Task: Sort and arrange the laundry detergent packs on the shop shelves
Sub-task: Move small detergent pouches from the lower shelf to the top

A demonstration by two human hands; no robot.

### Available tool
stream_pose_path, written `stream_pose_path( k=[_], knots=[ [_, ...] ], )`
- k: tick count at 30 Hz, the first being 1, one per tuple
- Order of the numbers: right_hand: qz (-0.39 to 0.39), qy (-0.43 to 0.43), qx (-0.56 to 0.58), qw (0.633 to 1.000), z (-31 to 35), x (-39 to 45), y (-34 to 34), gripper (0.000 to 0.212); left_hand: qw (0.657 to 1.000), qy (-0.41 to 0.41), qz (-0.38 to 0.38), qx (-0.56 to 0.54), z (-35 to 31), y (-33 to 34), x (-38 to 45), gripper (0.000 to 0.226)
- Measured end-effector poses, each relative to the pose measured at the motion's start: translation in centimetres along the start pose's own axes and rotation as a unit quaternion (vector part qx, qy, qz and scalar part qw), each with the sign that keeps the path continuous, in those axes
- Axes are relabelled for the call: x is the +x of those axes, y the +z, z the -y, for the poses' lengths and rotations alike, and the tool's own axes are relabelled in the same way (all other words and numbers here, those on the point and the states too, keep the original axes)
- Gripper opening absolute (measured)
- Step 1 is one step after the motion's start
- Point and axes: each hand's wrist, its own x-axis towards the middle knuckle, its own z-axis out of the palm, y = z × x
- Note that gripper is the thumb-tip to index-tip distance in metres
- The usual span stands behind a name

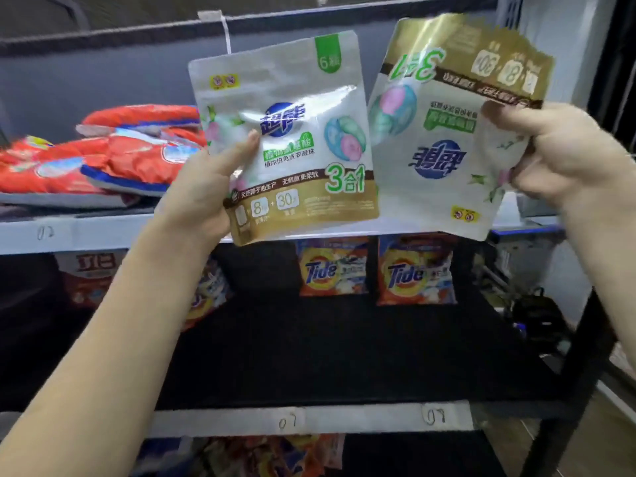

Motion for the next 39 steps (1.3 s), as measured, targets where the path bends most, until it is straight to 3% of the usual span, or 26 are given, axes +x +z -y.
stream_pose_path(
  k=[6,9,11,13,15,16,18,20,26,29,33,36,39],
  knots=[
    [-0.012,0.174,-0.043,0.984,-2.0,9.1,3.0,0.016,0.993,-0.084,-0.053,0.068,-1.2,0.1,8.8,0.019],
    [-0.016,0.222,-0.093,0.971,-4.2,12.5,5.0,0.018,0.983,-0.14,-0.073,0.096,-0.5,-0.8,13.7,0.006],
    [-0.009,0.23,-0.155,0.961,-5.5,14.1,5.9,0.018,0.974,-0.127,-0.082,0.166,0.4,-0.9,16.2,0.006],
    [-0.015,0.202,-0.272,0.941,-6.7,15.5,6.3,0.02,0.942,-0.076,-0.063,0.321,1.7,-0.5,17.8,0.006],
    [-0.033,0.144,-0.447,0.882,-7.2,16.0,6.2,0.026,0.858,-0.03,-0.049,0.51,2.7,-0.3,18.0,0.032],
    [-0.038,0.106,-0.538,0.836,-7.1,15.8,6.1,0.028,0.821,-0.014,-0.036,0.569,2.9,-0.2,17.5,0.031],
    [-0.032,0.051,-0.641,0.765,-6.9,15.1,5.8,0.029,0.797,0.008,-0.001,0.604,3.2,-0.4,16.9,0.02],
    [-0.018,0.026,-0.679,0.734,-6.7,13.9,5.3,0.03,0.794,0.038,0.023,0.606,3.2,-0.3,15.6,0.023],
    [0.004,-0.023,-0.689,0.725,-4.4,9.2,4.6,0.011,0.764,0.161,0.005,0.624,2.3,0.5,11.5,0.033],
    [0.014,-0.066,-0.671,0.738,-3.7,5.8,4.7,0.035,0.749,0.245,0.025,0.615,2.3,1.4,7.4,0.03],
    [0.042,-0.163,-0.664,0.728,-3.7,0.1,4.8,0.034,0.701,0.366,0.056,0.609,3.4,1.9,1.1,0.026],
    [0.06,-0.202,-0.652,0.728,-4.5,-4.8,4.5,0.033,0.677,0.394,0.072,0.618,4.8,1.9,-3.1,0.033],
    [0.077,-0.213,-0.647,0.728,-6.5,-9.3,3.4,0.032,0.679,0.39,0.094,0.615,7.2,1.6,-6.5,0.033]
  ],
)
